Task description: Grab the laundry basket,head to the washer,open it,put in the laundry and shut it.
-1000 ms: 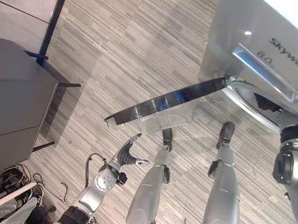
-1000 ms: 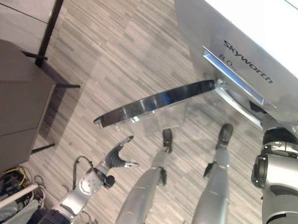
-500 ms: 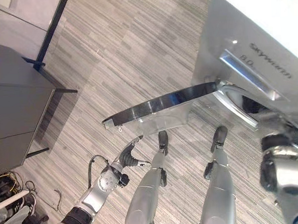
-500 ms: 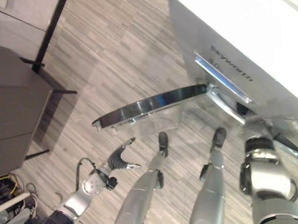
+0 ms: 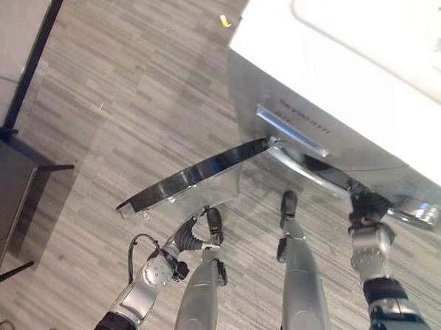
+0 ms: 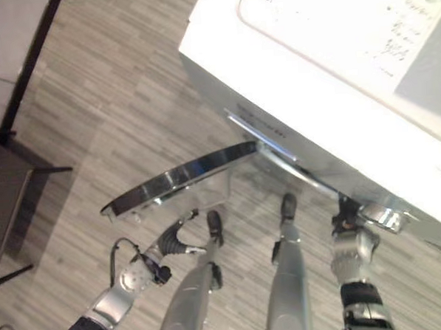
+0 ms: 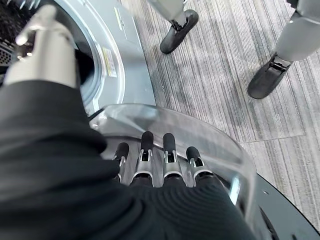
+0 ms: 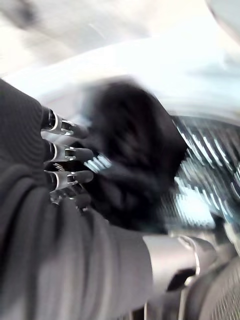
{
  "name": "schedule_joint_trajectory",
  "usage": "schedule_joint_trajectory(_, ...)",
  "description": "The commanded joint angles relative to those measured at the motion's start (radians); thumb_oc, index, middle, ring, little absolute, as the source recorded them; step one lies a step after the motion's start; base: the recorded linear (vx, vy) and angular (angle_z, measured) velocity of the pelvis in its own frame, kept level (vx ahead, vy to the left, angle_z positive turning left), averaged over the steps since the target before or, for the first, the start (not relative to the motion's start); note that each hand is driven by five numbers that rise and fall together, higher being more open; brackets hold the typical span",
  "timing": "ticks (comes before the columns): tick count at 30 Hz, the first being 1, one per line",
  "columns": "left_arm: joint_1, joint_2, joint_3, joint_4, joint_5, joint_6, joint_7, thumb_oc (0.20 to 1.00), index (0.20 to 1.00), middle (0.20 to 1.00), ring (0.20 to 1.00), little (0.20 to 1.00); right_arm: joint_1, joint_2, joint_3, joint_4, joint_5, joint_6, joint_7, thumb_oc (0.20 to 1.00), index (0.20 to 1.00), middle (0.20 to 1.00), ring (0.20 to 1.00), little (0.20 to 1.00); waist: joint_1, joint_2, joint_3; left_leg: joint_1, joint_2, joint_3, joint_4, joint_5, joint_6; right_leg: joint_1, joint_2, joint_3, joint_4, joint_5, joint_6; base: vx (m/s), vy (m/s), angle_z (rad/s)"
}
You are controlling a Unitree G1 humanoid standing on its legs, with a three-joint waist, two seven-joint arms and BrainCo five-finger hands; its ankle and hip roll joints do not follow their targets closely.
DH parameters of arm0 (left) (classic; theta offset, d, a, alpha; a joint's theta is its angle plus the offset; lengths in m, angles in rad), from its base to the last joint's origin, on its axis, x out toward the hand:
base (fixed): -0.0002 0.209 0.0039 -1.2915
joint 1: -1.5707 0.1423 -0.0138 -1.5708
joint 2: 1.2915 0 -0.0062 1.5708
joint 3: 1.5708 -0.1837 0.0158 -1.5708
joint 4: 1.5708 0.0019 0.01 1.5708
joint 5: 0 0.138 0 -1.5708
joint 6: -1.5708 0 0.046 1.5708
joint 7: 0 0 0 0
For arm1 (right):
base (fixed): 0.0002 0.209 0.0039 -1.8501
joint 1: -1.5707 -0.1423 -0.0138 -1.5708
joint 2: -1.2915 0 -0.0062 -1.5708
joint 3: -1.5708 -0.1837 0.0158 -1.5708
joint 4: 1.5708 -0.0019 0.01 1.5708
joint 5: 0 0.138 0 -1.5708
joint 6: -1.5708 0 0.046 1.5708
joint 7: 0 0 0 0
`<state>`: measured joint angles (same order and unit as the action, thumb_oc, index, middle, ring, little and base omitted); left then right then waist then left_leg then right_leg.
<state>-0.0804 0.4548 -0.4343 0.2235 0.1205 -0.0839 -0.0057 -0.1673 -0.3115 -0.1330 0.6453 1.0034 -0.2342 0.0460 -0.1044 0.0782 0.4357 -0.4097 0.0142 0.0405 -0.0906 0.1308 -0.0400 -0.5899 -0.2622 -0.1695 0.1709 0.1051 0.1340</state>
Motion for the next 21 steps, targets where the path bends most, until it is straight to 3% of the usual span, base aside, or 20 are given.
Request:
schedule_joint_trajectory(1, 0.054, -0.009, 0.006, 0.019, 0.016, -0.014, -0.003, 1.000, 1.000, 1.000, 1.000, 1.000, 0.041, -0.016, -0.010, 0.049, -0.078, 0.022, 0.016, 1.000, 1.000, 1.000, 1.000, 1.000, 0.017, 0.001, -0.042, 0.102, 0.144, -0.015, 0.045, -0.173, -0.109, -0.055, -0.054, 0.034, 0.091, -0.069, 0.047, 0.00, 0.000, 0.00)
schedule_joint_trajectory(12, 0.006, -0.038, -0.016, 0.024, -0.014, -0.009, 0.025, 1.000, 1.000, 1.000, 1.000, 1.000, -0.114, 0.058, 0.098, 0.380, -0.133, 0.075, -0.020, 1.000, 1.000, 1.000, 1.000, 1.000, 0.042, -0.003, -0.008, 0.072, 0.150, -0.034, 0.049, -0.157, -0.110, -0.057, -0.045, 0.021, 0.081, -0.067, 0.038, -0.02, -0.022, -0.03)
schedule_joint_trajectory(21, -0.004, -0.024, -0.059, -0.009, -0.032, -0.020, 0.040, 1.000, 1.000, 1.000, 1.000, 1.000, -0.376, 0.007, 0.037, 0.523, -0.093, 0.051, -0.083, 1.000, 1.000, 1.000, 1.000, 1.000, 0.101, 0.061, 0.007, 0.043, 0.147, -0.063, 0.030, -0.132, -0.116, -0.095, -0.056, 0.010, 0.127, -0.097, 0.037, -0.01, -0.003, 0.07)
